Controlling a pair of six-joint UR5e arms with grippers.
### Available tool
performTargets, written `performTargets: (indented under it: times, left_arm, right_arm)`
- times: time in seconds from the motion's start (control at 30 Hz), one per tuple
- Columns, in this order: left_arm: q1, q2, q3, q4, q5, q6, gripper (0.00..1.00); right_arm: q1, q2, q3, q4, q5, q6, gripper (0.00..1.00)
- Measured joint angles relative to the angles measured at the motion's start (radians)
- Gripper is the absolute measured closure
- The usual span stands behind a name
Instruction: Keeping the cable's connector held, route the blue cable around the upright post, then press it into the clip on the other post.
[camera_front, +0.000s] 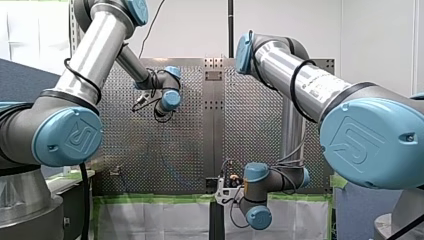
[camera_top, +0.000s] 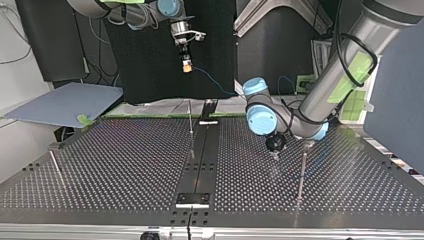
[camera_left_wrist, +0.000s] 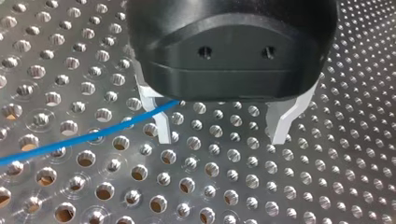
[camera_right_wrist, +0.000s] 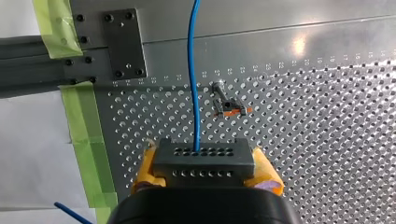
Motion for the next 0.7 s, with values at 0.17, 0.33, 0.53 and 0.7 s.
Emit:
performTargets:
  times: [0.17,0.33,0.53,0.7]
  left_arm:
    - [0.000,0.000,0.000,-0.003,-0.001,0.000,0.02]
    - [-0.001,-0.001,0.000,-0.019,-0.001,-0.001,0.02]
    - [-0.006,-0.001,0.000,-0.051,-0.009,-0.003,0.02]
    - [-0.007,-0.001,0.000,-0.078,-0.014,-0.006,0.02]
  right_arm:
    - [0.000,0.000,0.000,-0.001,0.000,0.000,1.00]
    - [0.000,0.000,-0.002,0.001,0.000,0.000,1.00]
    - [0.000,0.000,-0.003,0.004,0.000,-0.001,1.00]
    - [-0.001,0.000,-0.003,0.005,0.001,-0.001,1.00]
